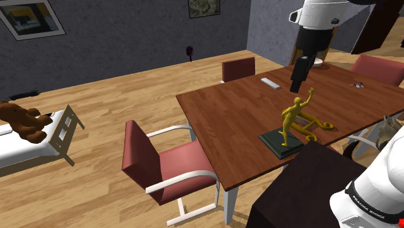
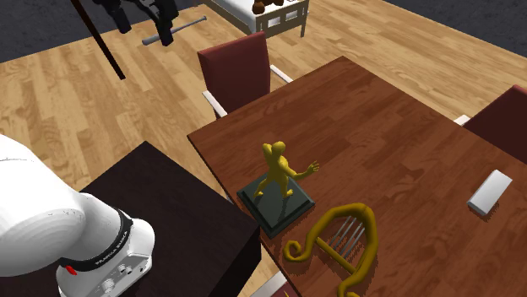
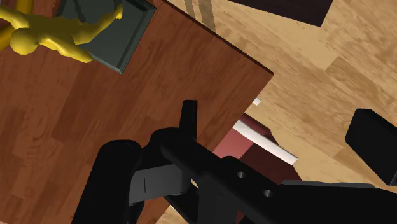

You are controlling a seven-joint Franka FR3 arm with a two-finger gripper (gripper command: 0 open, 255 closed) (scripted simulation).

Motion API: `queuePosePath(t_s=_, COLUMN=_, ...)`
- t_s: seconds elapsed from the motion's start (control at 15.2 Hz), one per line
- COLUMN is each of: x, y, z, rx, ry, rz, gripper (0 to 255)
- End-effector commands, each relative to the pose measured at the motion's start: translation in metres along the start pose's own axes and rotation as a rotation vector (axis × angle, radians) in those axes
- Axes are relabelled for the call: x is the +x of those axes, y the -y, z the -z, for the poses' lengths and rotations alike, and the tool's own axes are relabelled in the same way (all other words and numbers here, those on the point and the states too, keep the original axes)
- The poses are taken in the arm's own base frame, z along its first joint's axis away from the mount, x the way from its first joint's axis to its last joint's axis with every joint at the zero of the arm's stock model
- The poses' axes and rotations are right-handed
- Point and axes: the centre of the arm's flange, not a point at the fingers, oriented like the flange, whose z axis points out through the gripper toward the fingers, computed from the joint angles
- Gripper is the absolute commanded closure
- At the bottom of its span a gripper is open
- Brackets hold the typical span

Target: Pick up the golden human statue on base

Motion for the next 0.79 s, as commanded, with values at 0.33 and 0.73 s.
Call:
queuePosePath(t_s=0.33, x=0.005, y=-0.053, z=-0.036, rx=-0.017, ry=0.026, rz=0.025, gripper=0)
queuePosePath(t_s=0.73, x=0.011, y=-0.117, z=-0.078, rx=-0.036, ry=0.057, rz=0.056, gripper=0)
